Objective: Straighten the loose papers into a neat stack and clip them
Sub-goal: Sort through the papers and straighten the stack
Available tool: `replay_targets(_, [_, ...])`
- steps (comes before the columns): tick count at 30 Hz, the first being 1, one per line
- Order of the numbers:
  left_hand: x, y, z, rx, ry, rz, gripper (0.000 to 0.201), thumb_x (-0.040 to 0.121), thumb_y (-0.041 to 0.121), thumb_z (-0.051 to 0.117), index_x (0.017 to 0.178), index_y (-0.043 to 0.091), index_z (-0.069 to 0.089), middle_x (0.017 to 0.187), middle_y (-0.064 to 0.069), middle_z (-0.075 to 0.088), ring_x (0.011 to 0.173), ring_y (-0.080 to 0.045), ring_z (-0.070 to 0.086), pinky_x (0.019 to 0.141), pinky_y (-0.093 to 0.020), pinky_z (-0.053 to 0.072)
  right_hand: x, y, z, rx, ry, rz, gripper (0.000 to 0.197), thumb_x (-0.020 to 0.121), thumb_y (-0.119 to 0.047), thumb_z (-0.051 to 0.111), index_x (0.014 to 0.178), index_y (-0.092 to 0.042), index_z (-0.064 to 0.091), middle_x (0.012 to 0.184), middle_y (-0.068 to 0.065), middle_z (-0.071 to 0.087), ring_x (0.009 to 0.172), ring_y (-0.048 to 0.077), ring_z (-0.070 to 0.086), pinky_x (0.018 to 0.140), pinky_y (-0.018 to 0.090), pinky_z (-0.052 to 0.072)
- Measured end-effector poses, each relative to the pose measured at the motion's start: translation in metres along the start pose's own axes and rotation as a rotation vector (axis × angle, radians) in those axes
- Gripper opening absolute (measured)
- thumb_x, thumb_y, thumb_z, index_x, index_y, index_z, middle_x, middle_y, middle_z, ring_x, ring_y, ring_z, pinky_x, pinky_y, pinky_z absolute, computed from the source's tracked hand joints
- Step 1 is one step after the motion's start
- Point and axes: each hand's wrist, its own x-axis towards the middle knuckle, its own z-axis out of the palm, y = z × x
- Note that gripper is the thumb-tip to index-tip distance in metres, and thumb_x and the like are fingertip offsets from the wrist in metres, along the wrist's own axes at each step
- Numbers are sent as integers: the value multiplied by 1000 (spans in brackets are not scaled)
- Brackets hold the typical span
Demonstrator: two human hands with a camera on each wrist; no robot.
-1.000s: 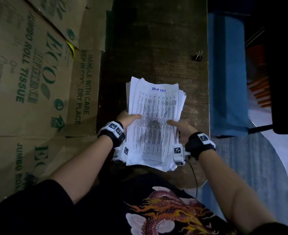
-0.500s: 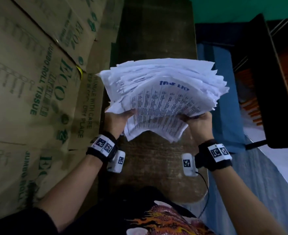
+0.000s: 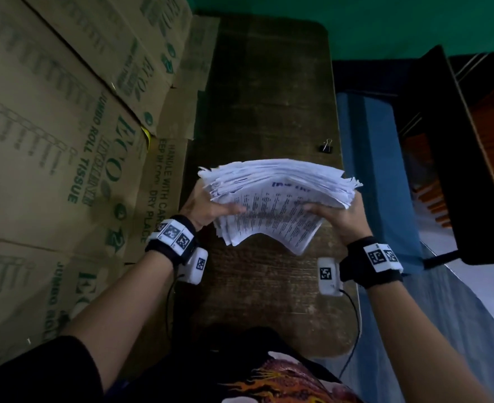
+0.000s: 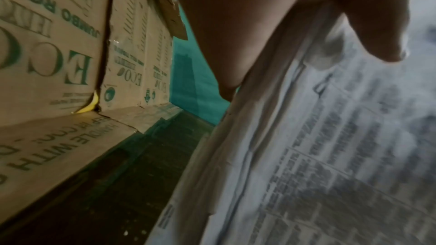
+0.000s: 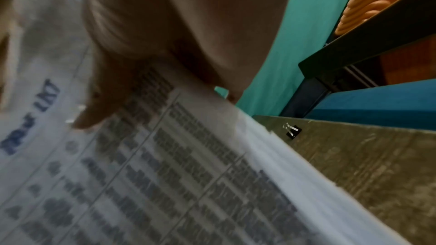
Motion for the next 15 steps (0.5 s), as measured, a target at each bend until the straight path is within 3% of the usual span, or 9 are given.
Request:
replay_targets(2, [2, -4, -9, 48, 60, 67, 77, 56, 32, 91, 122, 11, 58, 118, -1, 65, 116, -18, 60, 98, -43, 51, -2, -1, -8, 20, -53, 10, 52, 60, 0, 86, 105, -18, 68, 108, 6, 71, 104, 22, 67, 89, 39, 54])
replay_targets(3, [2, -5, -9, 71, 56, 72, 74, 56, 30, 91, 121, 12, 58, 118, -1, 64, 116, -17, 60, 98, -40, 51, -4, 0, -10, 19, -83, 15, 53, 61, 1, 85, 107, -21, 67, 110, 5, 71, 106, 21, 66, 91, 39, 54])
replay_targets(4, [2, -6, -4, 70, 54, 45, 68, 57, 28, 91, 117, 20, 61, 116, 2, 66, 113, -13, 61, 96, -37, 52, -4, 2, -8, -14, -88, 11, 52, 64, 1, 83, 107, -24, 67, 111, 4, 70, 106, 18, 66, 92, 41, 53])
replay_targets(6, [3, -5, 16, 85, 124, 4, 51, 62, 14, 88, 105, 32, 66, 104, 10, 70, 102, -6, 65, 90, -33, 55, -1, 7, 4, -94, -1, -11, 49, 68, 2, 80, 102, -30, 65, 107, -3, 69, 101, 6, 66, 93, 46, 53])
replay_targets(8, [6, -3, 30, 133, 307, -22, 41, 68, -6, 77, 100, 17, 66, 93, 8, 68, 87, 2, 65, 75, -27, 58, 2, 3, 19, -25, 123, -1, 46, 71, 8, 79, 97, -28, 66, 103, -5, 70, 95, 5, 67, 89, 45, 55])
replay_targets(10, [12, -5, 29, 94, 403, -33, 37, 68, -14, 70, 101, 2, 64, 88, 7, 66, 77, 10, 64, 65, -13, 53, 4, -1, 24, 59, 185, -33, 43, 70, 9, 79, 98, -21, 67, 101, -5, 72, 96, 10, 69, 87, 39, 56])
replay_targets(13, [12, -5, 17, 89, 372, 98, 45, 65, -2, 72, 108, -6, 58, 96, 1, 66, 90, 4, 65, 76, -17, 53, 4, 0, 13, 66, 122, -48, 51, 66, 4, 84, 112, -5, 63, 112, 13, 69, 108, 25, 66, 88, 40, 55])
replay_targets(15, [12, -11, 6, 79, 298, 194, 53, 65, 14, 77, 111, 2, 55, 102, -5, 63, 100, -4, 64, 85, -25, 52, 4, 7, 0, -18, 37, -66, 64, 65, 0, 85, 121, 3, 53, 121, 23, 61, 114, 31, 61, 94, 43, 52])
